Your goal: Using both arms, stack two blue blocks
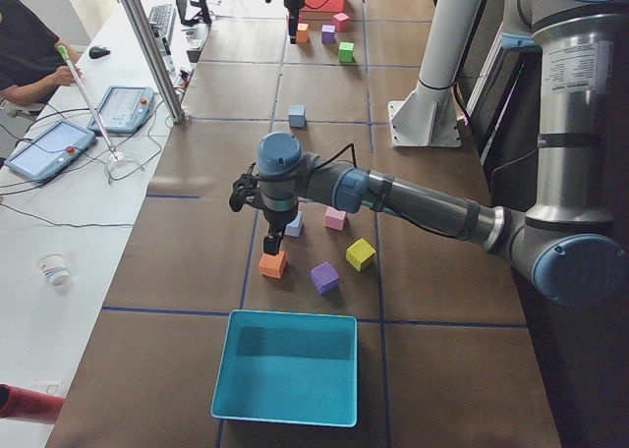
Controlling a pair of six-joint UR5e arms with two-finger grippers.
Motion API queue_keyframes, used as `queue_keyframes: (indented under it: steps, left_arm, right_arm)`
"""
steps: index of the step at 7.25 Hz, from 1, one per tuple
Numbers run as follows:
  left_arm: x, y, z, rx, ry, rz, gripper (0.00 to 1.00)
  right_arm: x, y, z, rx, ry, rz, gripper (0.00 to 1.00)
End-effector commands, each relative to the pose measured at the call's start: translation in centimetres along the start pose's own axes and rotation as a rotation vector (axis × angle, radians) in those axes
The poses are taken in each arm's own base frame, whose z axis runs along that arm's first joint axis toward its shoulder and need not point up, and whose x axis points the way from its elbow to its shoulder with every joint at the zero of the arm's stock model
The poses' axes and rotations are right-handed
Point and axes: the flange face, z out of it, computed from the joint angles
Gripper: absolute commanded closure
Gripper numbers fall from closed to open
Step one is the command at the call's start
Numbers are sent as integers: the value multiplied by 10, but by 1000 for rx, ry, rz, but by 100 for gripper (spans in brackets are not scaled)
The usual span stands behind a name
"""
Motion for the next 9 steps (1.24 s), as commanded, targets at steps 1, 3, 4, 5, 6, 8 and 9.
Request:
queue_keyframes:
  steps: [1, 3, 4, 5, 6, 8, 9]
  left_arm:
    - [96, -2, 23, -23, -20, -52, 0]
    - [115, -2, 70, -15, -84, -41, 0]
    - [120, -3, 106, 7, -67, -54, 0]
    - [124, -8, 140, 19, -36, -64, 0]
    - [126, -22, 168, 22, -35, -85, 0]
    - [144, -23, 198, 7, -56, -74, 0]
    - [145, -25, 207, -2, -63, -76, 0]
  right_arm:
    - [135, -8, -1, -27, 25, -147, 0]
    - [247, -17, -11, -67, -12, -192, 0]
    - [285, -18, -16, -61, -3, -222, 0]
    - [317, -16, -19, -62, 6, -228, 0]
    - [342, -15, -21, -62, 14, -263, 0]
    - [360, -13, -24, -59, 19, -249, 0]
    - [362, -13, -23, -60, 20, -246, 0]
